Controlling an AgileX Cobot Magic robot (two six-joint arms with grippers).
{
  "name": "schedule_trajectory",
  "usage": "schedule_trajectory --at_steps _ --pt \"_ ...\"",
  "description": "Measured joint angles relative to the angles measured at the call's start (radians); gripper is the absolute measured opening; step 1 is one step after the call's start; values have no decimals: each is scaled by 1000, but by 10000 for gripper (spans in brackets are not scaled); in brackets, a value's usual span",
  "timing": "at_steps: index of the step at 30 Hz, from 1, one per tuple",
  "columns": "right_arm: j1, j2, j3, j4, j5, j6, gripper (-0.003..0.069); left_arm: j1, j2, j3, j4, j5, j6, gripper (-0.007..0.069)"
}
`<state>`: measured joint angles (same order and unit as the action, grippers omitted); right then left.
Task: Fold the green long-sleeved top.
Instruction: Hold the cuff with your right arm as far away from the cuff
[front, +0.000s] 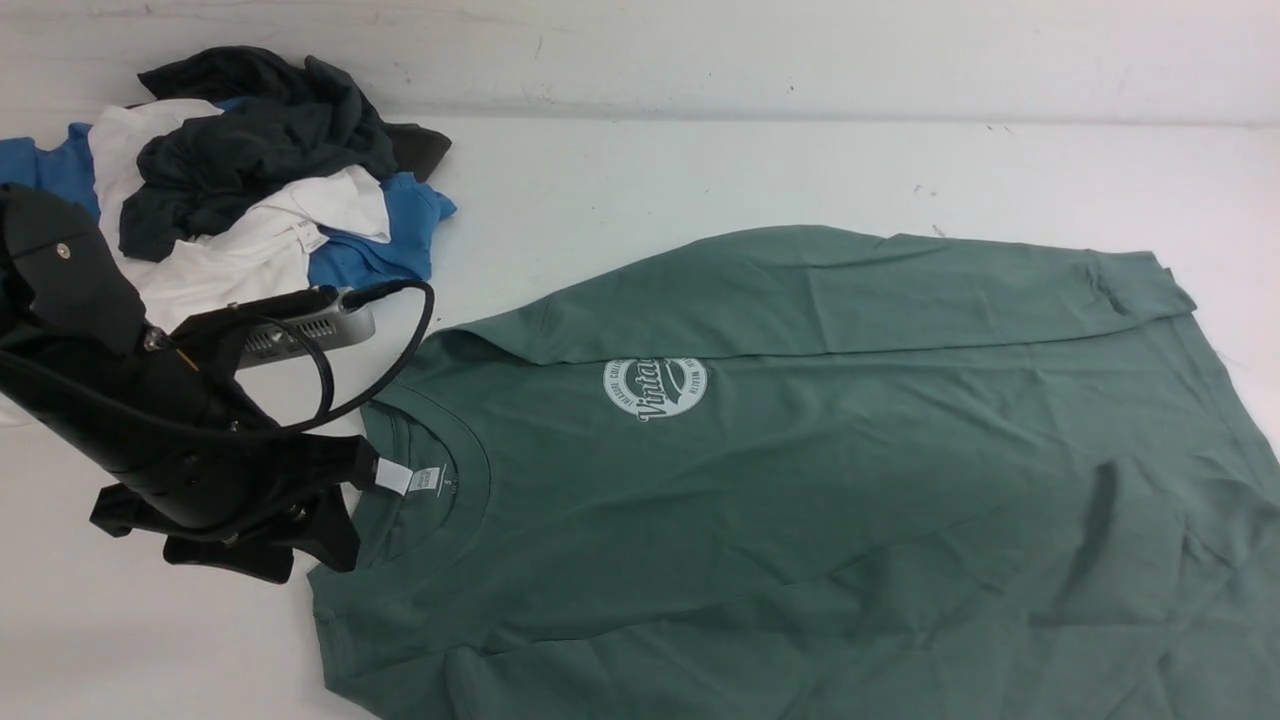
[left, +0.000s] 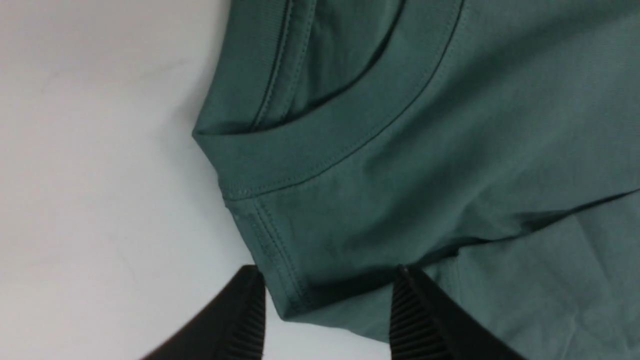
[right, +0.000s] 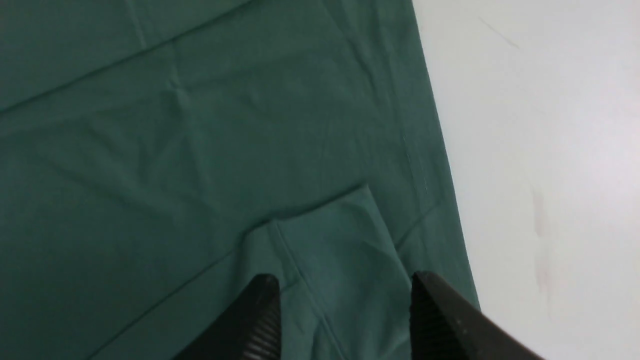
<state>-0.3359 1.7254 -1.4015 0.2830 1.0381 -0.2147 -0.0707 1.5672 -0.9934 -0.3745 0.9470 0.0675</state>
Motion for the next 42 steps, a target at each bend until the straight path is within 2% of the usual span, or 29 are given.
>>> schedule_trajectory --at_steps 6,17,22,29,37,42 --pt "0 296 -277 32 -43 -64 335 0 0 0 -4 0 0 324" --pt "35 675 -704 37 -57 -95 335 0 1 0 -17 0 0 324" --pt "51 747 -778 39 -69 -114 335 0 2 0 -25 0 0 324" --pt "55 782 -785 -17 -114 -143 335 0 2 0 -25 -2 0 324" --pt "58 787 -800 -23 -108 -143 335 0 2 0 -28 -15 0 324" --pt "59 788 -835 -25 -54 -144 279 0 2 0 -31 -18 0 324"
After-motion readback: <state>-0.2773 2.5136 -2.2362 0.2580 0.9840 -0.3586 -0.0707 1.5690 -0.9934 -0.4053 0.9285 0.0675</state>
